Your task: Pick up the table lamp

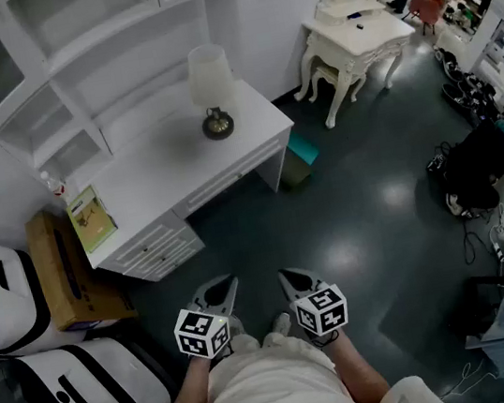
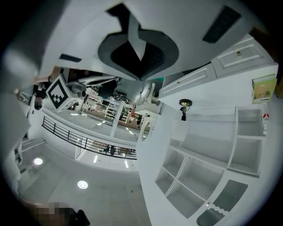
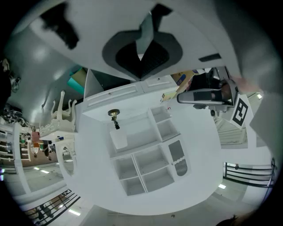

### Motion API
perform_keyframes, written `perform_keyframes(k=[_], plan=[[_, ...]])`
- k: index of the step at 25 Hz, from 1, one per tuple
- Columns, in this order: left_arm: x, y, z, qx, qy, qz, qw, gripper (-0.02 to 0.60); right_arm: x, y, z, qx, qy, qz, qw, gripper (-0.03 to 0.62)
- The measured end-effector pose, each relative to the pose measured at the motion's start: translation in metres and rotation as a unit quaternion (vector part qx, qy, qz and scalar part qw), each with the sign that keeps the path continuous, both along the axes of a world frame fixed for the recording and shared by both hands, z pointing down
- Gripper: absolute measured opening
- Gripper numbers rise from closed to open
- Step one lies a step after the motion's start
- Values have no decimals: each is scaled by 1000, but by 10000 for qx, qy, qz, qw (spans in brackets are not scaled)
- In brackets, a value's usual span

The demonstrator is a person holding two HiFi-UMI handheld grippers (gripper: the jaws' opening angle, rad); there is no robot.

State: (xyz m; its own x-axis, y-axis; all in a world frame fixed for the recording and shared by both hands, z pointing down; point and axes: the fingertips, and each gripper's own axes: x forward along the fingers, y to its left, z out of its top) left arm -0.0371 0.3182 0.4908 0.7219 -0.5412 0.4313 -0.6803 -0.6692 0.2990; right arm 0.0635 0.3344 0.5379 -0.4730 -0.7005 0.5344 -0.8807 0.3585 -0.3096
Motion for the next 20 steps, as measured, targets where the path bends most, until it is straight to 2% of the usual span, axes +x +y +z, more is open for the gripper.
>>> perform_keyframes(k=[9, 14, 20], plan=[[-5, -4, -1, 14, 36, 3, 10000, 9, -4, -4, -7, 75, 80, -5, 9999, 12], [-14, -11, -1, 17, 66, 16, 10000, 9, -11, -15, -11, 80, -242, 282, 9993, 12], [-41, -21, 2, -34, 97, 28, 9999, 9, -30, -29, -8, 45, 14, 339, 9994, 12]])
